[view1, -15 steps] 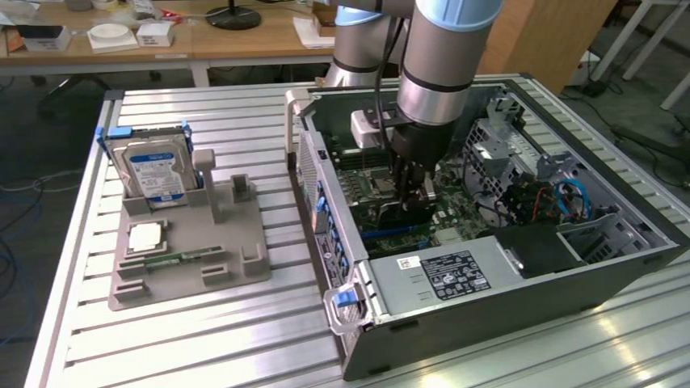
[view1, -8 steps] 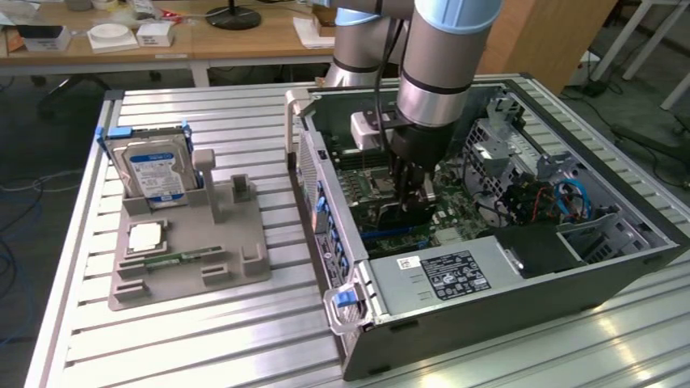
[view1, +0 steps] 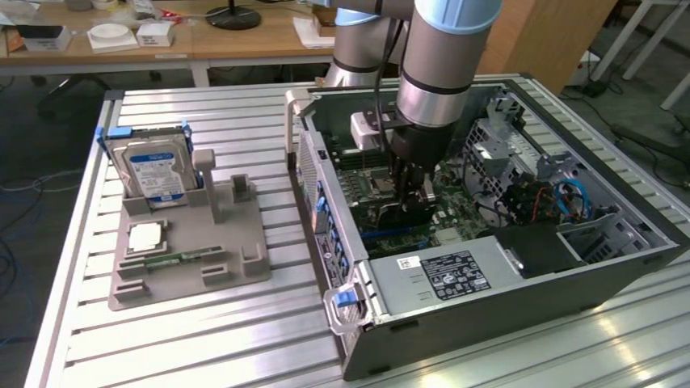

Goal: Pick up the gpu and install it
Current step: 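Insert the gpu into the slot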

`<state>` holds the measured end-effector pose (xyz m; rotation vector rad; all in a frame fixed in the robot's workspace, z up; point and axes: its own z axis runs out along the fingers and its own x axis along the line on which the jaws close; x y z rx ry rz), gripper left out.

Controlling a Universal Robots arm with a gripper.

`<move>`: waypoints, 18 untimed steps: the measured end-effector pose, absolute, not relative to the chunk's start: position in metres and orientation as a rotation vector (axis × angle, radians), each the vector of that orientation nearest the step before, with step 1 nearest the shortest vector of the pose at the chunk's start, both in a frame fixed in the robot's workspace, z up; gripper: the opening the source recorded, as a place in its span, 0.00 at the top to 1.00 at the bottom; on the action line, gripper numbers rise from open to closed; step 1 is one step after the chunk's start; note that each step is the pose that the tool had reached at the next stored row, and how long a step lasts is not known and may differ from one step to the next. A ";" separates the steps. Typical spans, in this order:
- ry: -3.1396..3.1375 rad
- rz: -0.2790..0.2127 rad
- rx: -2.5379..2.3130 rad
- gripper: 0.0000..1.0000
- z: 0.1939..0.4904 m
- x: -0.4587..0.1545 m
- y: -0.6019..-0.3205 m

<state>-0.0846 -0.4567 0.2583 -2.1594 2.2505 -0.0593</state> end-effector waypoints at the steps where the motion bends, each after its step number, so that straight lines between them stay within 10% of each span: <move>1: 2.250 -0.059 -2.159 0.74 0.258 -0.085 -0.457; 18: 2.248 -0.064 -2.157 0.74 0.258 -0.085 -0.457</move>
